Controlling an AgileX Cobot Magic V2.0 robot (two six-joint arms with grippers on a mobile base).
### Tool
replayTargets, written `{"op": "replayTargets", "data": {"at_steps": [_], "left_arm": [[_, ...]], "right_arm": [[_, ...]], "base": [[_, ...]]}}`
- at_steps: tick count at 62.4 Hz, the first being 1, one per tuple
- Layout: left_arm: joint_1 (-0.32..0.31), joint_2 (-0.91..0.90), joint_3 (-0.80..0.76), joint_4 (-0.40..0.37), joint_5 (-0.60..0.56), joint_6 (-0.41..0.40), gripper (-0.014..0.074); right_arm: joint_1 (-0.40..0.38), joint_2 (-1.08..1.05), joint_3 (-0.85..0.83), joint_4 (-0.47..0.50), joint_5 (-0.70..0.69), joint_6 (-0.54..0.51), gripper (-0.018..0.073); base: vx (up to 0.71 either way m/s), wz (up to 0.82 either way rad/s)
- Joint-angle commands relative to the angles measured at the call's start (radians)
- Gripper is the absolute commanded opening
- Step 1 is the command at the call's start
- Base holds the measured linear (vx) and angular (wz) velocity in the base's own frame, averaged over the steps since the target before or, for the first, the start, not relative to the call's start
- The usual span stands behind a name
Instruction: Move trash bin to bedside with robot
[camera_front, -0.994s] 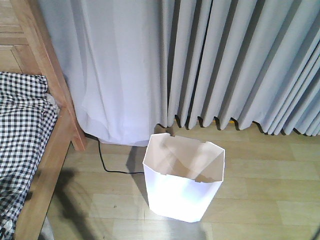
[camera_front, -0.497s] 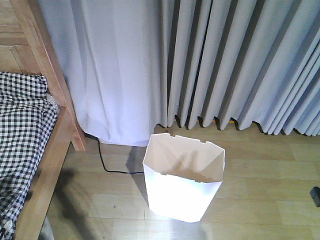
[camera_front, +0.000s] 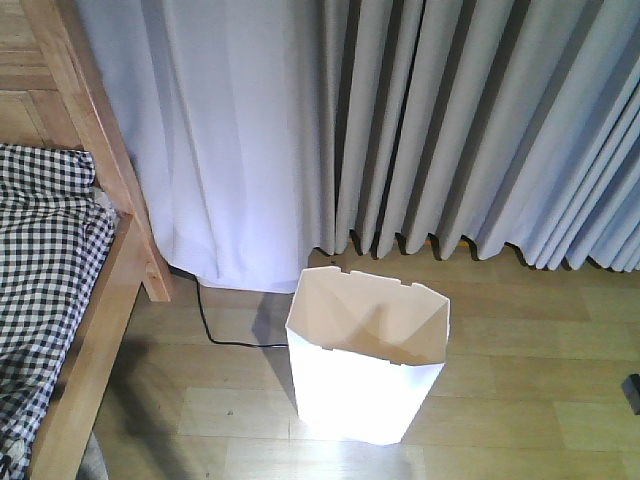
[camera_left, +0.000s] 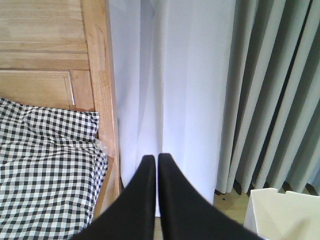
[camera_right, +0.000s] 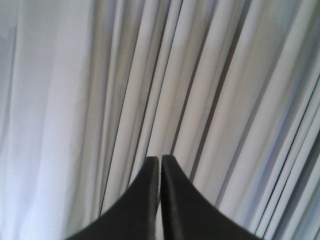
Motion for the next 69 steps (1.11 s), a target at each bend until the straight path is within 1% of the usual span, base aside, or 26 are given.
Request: {"op": "replayTargets", "data": {"at_steps": [1,13,16,19,22,26,30,37,42,46,49,53,69], "left_arm": [[-0.003,-0.010,0.029,-0.004,-0.074,-0.008,-0.0006],[-0.003,-0.010,0.029,-0.004,-0.074,-0.008,-0.0006],[-0.003,-0.010,0.029,-0.004,-0.074,-0.008,-0.0006],[-0.003,-0.010,0.029,-0.004,-0.074,-0.008,-0.0006],[-0.003,-0.010,0.029,-0.004,-0.074,-0.008,-0.0006],[-0.003,-0.010,0.029,-0.004,-0.074,-0.008,-0.0006],[-0.003,-0.010,0.029,-0.004,-0.074,-0.008,-0.0006],[-0.003,-0.010,0.029,-0.004,-0.074,-0.008,-0.0006],[-0.003,-0.010,0.029,-0.004,-0.074,-0.008,-0.0006],[-0.003,-0.010,0.029,-0.004,-0.074,-0.008,-0.0006],[-0.003,-0.010,0.029,-0.004,-0.074,-0.008,-0.0006],[-0.003,-0.010,0.029,-0.004,-0.074,-0.008,-0.0006],[-0.002,-0.010,0.029,-0.004,-0.074,-0.008,-0.0006]], "right_arm": [[0.001,0.009,-0.028,0.002,-0.069,-0.003,-0.0011],[0.001,0.009,-0.028,0.002,-0.068,-0.003,-0.0011],[0.001,0.009,-0.028,-0.015,-0.067,-0.003,-0.0011],[0.001,0.009,-0.028,-0.063,-0.067,0.011,-0.0011],[0.000,0.009,-0.027,-0.126,-0.067,0.058,-0.0011],[-0.013,0.009,-0.027,-0.249,-0.068,0.172,-0.0011],[-0.043,0.009,-0.006,-0.320,-0.086,0.267,-0.0011],[-0.107,0.006,0.085,-0.322,-0.185,0.356,-0.0011],[-0.115,-0.040,0.154,-0.322,-0.236,0.402,-0.0011],[-0.115,-0.098,0.195,-0.322,-0.241,0.435,-0.0011],[-0.115,-0.152,0.194,-0.322,-0.173,0.460,-0.0011],[-0.115,-0.212,0.194,-0.322,-0.116,0.472,-0.0011],[-0.115,-0.204,0.194,-0.323,-0.083,0.476,-0.0011]], "base": [[0.00,0.00],[0.00,0.00],[0.00,0.00],[0.00,0.00],[0.00,0.00],[0.00,0.00],[0.00,0.00],[0.00,0.00],[0.00,0.00],[0.00,0.00],[0.00,0.00],[0.00,0.00],[0.00,0.00]]}}
